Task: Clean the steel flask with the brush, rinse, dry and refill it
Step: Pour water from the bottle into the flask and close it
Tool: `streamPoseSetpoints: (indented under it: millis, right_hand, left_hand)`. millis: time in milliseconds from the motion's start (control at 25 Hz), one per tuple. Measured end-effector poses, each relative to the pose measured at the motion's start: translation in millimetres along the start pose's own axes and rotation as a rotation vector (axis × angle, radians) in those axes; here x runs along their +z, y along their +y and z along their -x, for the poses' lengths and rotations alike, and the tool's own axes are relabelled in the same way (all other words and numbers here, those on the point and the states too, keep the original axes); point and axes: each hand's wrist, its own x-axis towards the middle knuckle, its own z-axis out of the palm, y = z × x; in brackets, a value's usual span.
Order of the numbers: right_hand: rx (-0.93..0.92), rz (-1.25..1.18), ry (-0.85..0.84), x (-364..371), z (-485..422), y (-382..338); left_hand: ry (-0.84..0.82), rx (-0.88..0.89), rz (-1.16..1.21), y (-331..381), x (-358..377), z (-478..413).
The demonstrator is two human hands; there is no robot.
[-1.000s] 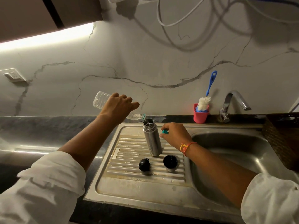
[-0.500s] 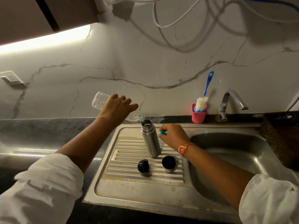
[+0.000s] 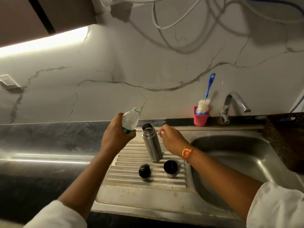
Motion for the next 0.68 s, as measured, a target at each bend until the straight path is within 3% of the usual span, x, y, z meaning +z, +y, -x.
streamPoseSetpoints:
  millis: [160, 240, 480, 680]
  right_hand:
    - [-0.011, -0.262, -0.084, -15.4, 7.4, -18.2]
    - [-0.02, -0.328, -0.128, -24.0, 12.5, -19.8]
    - [0.04, -0.417, -0.203, -51.9, 24.6, -0.8]
    - [0.146, -0.392, -0.012, -69.5, 15.7, 17.5]
  left_hand:
    - [0.043, -0.231, 0.567, 31.8, 25.5, 37.8]
    - [-0.002, -0.27, 0.711, 44.6, 38.5, 46.7]
    - [-0.188, -0.168, 0.762, 77.8, 79.6, 54.9]
    - [-0.225, -0.177, 0.775, 90.2, 104.2, 54.8]
